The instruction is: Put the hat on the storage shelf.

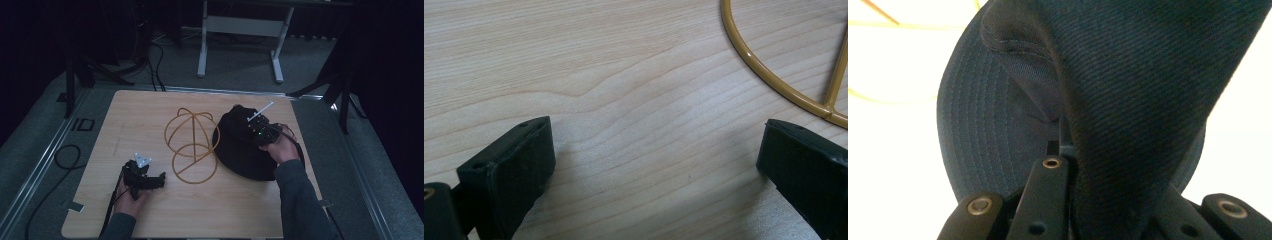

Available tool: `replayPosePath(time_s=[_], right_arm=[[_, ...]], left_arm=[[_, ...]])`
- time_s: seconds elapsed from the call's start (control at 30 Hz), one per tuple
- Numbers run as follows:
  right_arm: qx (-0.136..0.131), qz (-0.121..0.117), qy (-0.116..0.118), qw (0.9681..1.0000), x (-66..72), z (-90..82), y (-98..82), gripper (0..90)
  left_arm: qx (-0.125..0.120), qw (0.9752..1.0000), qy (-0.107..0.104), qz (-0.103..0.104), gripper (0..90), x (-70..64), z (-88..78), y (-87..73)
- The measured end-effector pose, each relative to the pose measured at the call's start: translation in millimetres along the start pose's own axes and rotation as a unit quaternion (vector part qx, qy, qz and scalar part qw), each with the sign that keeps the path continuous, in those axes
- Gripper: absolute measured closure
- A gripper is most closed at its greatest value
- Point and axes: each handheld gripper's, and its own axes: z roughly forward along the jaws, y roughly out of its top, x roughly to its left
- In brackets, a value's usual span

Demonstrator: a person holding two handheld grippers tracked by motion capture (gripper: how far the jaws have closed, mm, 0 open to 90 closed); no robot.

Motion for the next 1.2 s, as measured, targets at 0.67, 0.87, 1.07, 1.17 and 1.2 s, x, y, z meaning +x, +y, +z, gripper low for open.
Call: replayPosePath(time_s=[0.67,0.87,1.07,1.17,1.2], right_arm=[[-0.016,-0.021,0.01,0.9996,11.0,-12.1,12.2,87.5],[-0.022,-0.029,0.01,0.9993,14.1,-18.4,17.0,87.5],[-0.026,-0.036,0.006,0.999,15.7,-23.3,19.5,87.5],[-0.03,-0.036,0.005,0.9989,15.9,-26.1,19.9,87.5],[-0.031,-0.037,0.004,0.9988,15.9,-27.5,20.1,87.5]], left_arm=[[0.0,1.0,0.0,-0.001,2.4,-0.1,0.0,0.0],[0.0,1.0,0.0,-0.001,2.5,0.0,0.0,0.0],[0.0,1.0,0.0,-0.001,2.5,-0.1,0.0,0.0],[0.0,1.0,0.0,-0.001,2.5,0.0,0.0,0.0],[0.0,1.0,0.0,-0.001,2.4,0.0,0.0,0.0]])
